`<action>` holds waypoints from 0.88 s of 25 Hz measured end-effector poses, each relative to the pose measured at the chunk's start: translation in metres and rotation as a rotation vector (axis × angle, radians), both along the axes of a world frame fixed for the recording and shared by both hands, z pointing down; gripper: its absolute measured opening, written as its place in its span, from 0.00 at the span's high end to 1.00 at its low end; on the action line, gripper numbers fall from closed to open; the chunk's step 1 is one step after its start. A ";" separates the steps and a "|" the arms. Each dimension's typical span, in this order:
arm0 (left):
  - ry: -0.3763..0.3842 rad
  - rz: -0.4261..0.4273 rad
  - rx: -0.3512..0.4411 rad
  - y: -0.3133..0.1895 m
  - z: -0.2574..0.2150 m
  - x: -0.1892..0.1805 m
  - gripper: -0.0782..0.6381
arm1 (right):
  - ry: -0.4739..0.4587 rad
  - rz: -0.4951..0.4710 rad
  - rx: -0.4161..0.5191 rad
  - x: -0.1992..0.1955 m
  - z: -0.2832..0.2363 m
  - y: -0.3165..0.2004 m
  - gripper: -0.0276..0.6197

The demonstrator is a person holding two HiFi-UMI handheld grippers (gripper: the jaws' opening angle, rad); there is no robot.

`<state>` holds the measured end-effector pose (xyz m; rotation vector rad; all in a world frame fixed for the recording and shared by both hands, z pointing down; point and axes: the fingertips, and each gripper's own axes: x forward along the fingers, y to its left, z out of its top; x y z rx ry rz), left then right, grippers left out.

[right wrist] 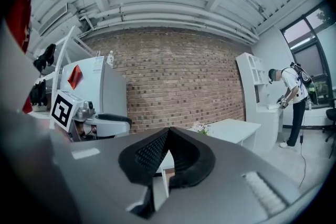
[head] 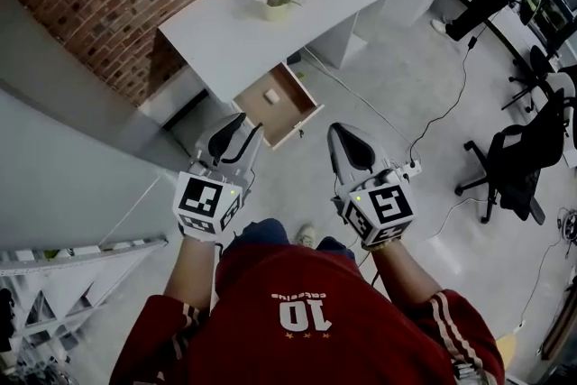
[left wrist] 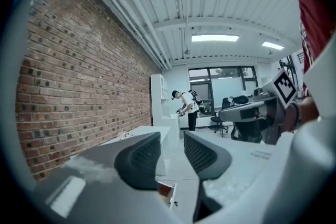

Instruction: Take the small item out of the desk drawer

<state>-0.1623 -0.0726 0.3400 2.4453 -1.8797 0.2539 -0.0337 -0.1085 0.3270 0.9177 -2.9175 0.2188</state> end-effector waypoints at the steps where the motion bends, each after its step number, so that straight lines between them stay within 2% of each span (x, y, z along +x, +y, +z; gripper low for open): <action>1: -0.013 0.007 0.000 -0.006 0.001 0.005 0.68 | -0.002 -0.002 0.000 0.003 0.001 -0.005 0.97; 4: -0.041 0.021 -0.009 -0.019 0.005 0.018 0.57 | -0.019 -0.001 -0.016 0.012 0.005 -0.018 0.97; 8: -0.071 0.035 -0.018 -0.040 0.013 0.022 0.51 | -0.027 0.016 -0.030 0.016 0.011 -0.039 0.97; 16: -0.142 0.079 -0.111 -0.084 0.072 0.009 0.51 | -0.006 0.046 -0.048 0.004 0.026 -0.081 0.97; 22: -0.248 0.106 -0.200 -0.132 0.135 -0.013 0.51 | 0.001 0.068 -0.093 -0.011 0.046 -0.124 0.97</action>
